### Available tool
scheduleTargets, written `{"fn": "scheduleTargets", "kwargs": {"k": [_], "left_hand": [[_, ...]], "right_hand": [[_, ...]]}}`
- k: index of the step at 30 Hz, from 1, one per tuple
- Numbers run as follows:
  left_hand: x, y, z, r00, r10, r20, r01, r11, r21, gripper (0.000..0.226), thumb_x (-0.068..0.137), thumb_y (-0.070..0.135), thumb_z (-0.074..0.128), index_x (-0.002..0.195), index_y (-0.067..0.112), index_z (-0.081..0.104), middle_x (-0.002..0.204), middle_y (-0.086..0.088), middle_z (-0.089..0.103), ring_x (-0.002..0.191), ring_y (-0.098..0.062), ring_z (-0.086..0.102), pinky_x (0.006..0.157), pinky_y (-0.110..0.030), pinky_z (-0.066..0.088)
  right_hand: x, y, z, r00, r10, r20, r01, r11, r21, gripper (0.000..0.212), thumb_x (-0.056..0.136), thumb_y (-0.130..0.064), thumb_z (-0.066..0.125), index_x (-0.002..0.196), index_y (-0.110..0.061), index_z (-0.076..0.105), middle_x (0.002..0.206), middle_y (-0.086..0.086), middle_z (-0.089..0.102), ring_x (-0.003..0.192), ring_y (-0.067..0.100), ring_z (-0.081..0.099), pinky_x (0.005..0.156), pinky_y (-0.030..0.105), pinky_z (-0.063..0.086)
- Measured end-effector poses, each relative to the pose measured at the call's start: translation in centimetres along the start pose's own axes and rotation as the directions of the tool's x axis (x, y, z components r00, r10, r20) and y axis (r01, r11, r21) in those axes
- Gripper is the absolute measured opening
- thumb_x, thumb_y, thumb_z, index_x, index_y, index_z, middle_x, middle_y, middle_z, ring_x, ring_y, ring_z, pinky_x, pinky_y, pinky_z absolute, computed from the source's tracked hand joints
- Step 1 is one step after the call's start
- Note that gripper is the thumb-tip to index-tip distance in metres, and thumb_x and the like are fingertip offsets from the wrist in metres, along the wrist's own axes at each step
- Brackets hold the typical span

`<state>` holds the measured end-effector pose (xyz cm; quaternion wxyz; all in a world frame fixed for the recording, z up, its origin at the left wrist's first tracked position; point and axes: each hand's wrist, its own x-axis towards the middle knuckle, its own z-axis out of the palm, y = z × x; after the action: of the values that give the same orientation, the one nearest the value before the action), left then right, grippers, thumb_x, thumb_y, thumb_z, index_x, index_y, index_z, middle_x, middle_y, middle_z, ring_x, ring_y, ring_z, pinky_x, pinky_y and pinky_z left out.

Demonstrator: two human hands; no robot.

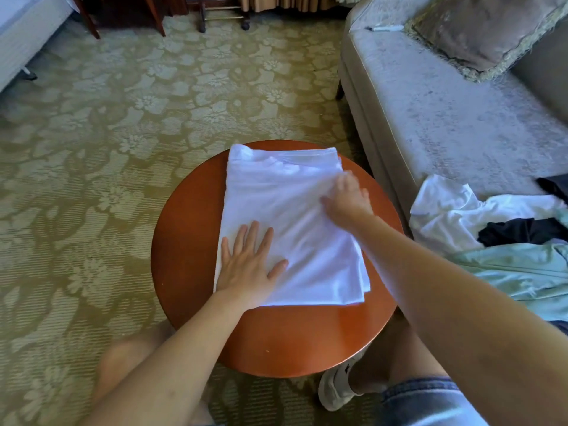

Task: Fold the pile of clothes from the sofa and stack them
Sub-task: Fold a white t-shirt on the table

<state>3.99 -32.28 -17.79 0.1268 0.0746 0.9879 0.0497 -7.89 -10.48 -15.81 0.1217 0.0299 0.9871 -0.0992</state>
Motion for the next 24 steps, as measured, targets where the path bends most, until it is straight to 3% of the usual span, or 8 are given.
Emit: {"fn": "scheduleTargets", "kwargs": {"k": [2, 4, 6, 8, 11, 15, 19, 24], "left_hand": [[0.6, -1.7, -0.4, 0.998, 0.061, 0.013, -0.061, 0.998, 0.014, 0.083, 0.086, 0.075, 0.013, 0.153, 0.032, -0.012, 0.161, 0.003, -0.021, 0.147, -0.018, -0.021, 0.119, -0.048, -0.008], [1.6, -3.5, -0.9, 0.994, 0.106, 0.033, -0.107, 0.994, 0.031, 0.096, 0.075, 0.085, 0.008, 0.153, 0.033, -0.011, 0.161, 0.004, -0.019, 0.147, -0.017, -0.021, 0.120, -0.047, -0.008], [2.7, -5.2, -1.6, 0.993, 0.103, 0.063, -0.109, 0.989, 0.098, 0.106, 0.067, 0.091, 0.005, 0.153, 0.032, -0.009, 0.161, 0.004, -0.018, 0.147, -0.017, -0.020, 0.119, -0.049, -0.009], [3.6, -7.0, -2.7, 0.999, 0.034, 0.033, -0.039, 0.987, 0.154, 0.104, 0.071, 0.090, 0.010, 0.154, 0.031, -0.005, 0.162, 0.004, -0.014, 0.147, -0.018, -0.017, 0.118, -0.051, -0.010], [3.6, -9.6, -4.3, 0.977, -0.162, -0.137, 0.173, 0.983, 0.067, 0.087, 0.088, 0.073, 0.033, 0.155, 0.026, 0.002, 0.162, -0.003, -0.006, 0.148, -0.026, -0.005, 0.117, -0.051, -0.003], [1.0, -9.7, -4.5, 0.855, -0.415, -0.312, 0.351, 0.905, -0.242, 0.087, 0.091, 0.046, 0.058, 0.155, 0.016, 0.008, 0.160, -0.014, 0.007, 0.143, -0.038, 0.014, 0.115, -0.051, 0.021], [-1.0, -6.5, -3.9, 0.797, -0.593, -0.116, 0.476, 0.735, -0.483, 0.092, 0.088, 0.044, 0.062, 0.155, 0.016, 0.005, 0.154, -0.015, 0.023, 0.139, -0.037, 0.025, 0.106, -0.050, 0.031], [-0.7, -5.0, -5.1, 0.836, -0.545, 0.064, 0.472, 0.655, -0.590, 0.092, 0.088, 0.050, 0.059, 0.155, 0.021, 0.003, 0.152, -0.014, 0.029, 0.131, -0.039, 0.041, 0.097, -0.045, 0.040]], "right_hand": [[0.5, 0.7, -0.7, 0.981, 0.176, -0.082, -0.180, 0.983, -0.038, 0.066, 0.102, -0.031, 0.031, 0.153, -0.004, -0.003, 0.162, 0.014, -0.007, 0.149, 0.028, -0.006, 0.120, 0.047, 0.005], [-0.2, 0.9, -0.3, 0.981, -0.004, -0.195, -0.020, 0.992, -0.122, 0.062, 0.101, -0.024, 0.029, 0.154, -0.006, 0.003, 0.163, 0.011, -0.003, 0.150, 0.025, -0.004, 0.119, 0.049, 0.002], [-1.4, 0.9, 0.3, 0.953, -0.262, -0.152, 0.245, 0.962, -0.122, 0.050, 0.101, -0.025, 0.032, 0.148, -0.010, 0.031, 0.158, 0.009, 0.024, 0.148, 0.023, 0.016, 0.117, 0.050, 0.006], [-2.9, 0.7, 0.3, 0.938, -0.319, -0.136, 0.310, 0.947, -0.087, 0.033, 0.100, -0.031, 0.038, 0.121, -0.014, 0.056, 0.134, 0.006, 0.052, 0.132, 0.025, 0.041, 0.111, 0.049, 0.019], [-5.3, -0.2, -0.3, 0.965, -0.232, -0.123, 0.201, 0.954, -0.222, 0.033, 0.098, -0.039, 0.041, 0.104, -0.015, 0.062, 0.107, 0.007, 0.065, 0.105, 0.030, 0.058, 0.091, 0.040, 0.033], [-6.7, -0.5, -1.0, 0.986, -0.096, -0.136, 0.079, 0.989, -0.125, 0.042, 0.096, -0.046, 0.046, 0.124, -0.016, 0.053, 0.112, 0.010, 0.063, 0.108, 0.032, 0.057, 0.090, 0.040, 0.040], [-6.9, 0.5, -1.0, 0.946, 0.324, -0.004, -0.312, 0.915, 0.254, 0.089, 0.087, -0.059, 0.056, 0.152, -0.017, 0.012, 0.148, 0.012, 0.031, 0.135, 0.033, 0.031, 0.105, 0.047, 0.034], [-9.4, 1.2, 0.0, 0.894, 0.440, 0.080, -0.426, 0.783, 0.453, 0.095, 0.088, -0.050, 0.062, 0.154, -0.019, 0.000, 0.150, 0.016, 0.027, 0.136, 0.038, 0.032, 0.105, 0.048, 0.036]]}}
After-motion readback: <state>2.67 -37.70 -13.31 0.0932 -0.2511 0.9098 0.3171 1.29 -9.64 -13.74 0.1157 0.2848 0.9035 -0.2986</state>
